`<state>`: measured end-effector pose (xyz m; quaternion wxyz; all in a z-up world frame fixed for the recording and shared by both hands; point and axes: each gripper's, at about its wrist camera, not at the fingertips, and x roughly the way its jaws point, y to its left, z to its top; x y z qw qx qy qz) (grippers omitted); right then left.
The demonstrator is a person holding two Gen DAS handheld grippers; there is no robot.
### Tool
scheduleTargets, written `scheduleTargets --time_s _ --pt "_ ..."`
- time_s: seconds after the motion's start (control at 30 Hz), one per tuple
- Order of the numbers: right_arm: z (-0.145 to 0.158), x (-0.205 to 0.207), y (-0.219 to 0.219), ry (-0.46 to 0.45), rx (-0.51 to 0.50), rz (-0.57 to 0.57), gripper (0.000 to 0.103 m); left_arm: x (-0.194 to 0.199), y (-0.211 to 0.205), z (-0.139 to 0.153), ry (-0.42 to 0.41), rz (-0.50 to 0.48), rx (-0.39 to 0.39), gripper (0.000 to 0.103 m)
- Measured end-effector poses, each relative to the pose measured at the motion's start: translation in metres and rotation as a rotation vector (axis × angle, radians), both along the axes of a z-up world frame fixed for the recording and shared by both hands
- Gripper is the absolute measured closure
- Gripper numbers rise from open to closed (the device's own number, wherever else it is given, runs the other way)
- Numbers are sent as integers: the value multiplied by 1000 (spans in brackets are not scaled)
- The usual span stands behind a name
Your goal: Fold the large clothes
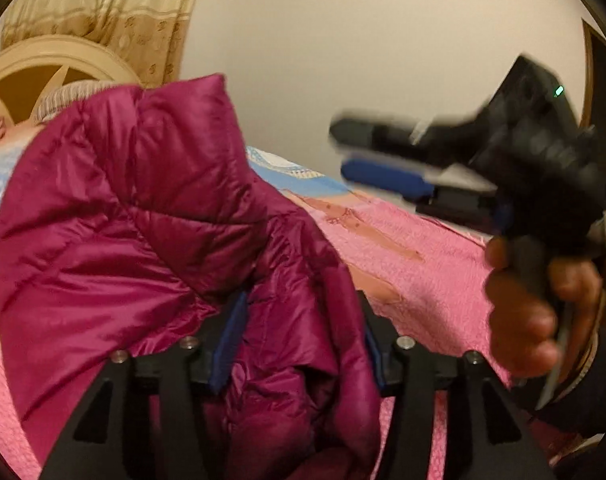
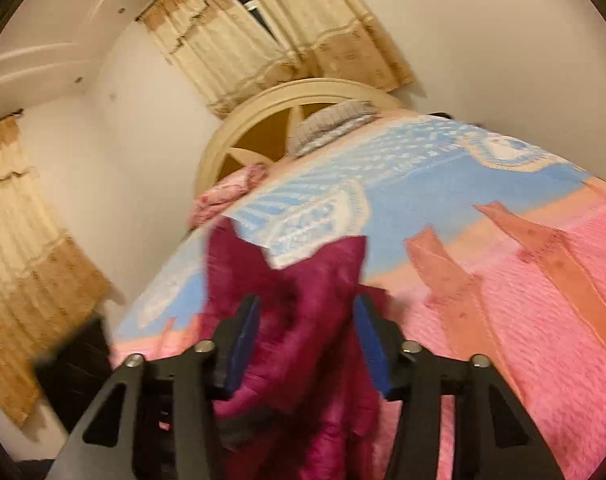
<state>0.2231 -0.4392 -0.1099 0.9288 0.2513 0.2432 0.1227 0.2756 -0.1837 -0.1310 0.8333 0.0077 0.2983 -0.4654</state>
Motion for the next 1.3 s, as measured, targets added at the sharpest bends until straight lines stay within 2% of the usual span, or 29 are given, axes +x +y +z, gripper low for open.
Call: scheduleTargets --time_s 0.13,0.2,0.3,0.4,0.43,0.47,0.53,0.6,0.67,0.77,0.83,0.9,0.93,1.03,1.1,1.13,1.2,1.23,1.3 --pt "27 17 30 -37 90 233 58 -12 1 0 -34 -7 29 45" --pt "30 38 44 9 142 370 58 -25 -5 2 -62 -11 40 41" --pt "14 71 59 139 197 457 58 -48 -10 1 -99 5 63 36" --pt "-14 95 58 283 124 326 58 -68 4 6 -117 22 77 36" --pt "-21 97 51 309 134 284 58 -79 16 9 -132 21 79 31" --pt "-27 99 44 326 144 252 58 -86 24 12 -142 24 82 27" --pt "-36 97 36 340 126 206 58 -103 51 22 -176 45 73 11" --pt "-41 94 35 348 111 192 58 -112 70 33 -207 78 62 1" --pt "-45 93 36 348 73 171 58 -104 84 46 -240 136 56 0" --pt "-44 86 35 312 20 121 58 -69 99 61 -264 296 65 0" --pt "-39 78 29 290 -8 30 58 -37 96 60 -214 384 96 0" --pt "-33 68 20 267 -40 -70 58 -21 83 46 -144 402 104 0" --pt "-21 58 14 241 -17 -137 58 -22 75 36 -105 388 100 0" --pt "9 39 17 146 89 -172 58 -33 43 8 -34 380 126 0" --pt "22 32 28 86 124 -170 56 -41 38 3 -44 390 112 0" --pt "27 30 36 50 173 -157 51 -43 35 5 -49 394 110 0" --pt "27 35 49 21 242 -158 41 -48 37 8 -36 388 97 0" --pt "21 40 52 8 261 -187 39 -49 41 11 -18 385 90 0" --pt "7 47 53 13 273 -246 39 -26 49 14 2 397 71 0"
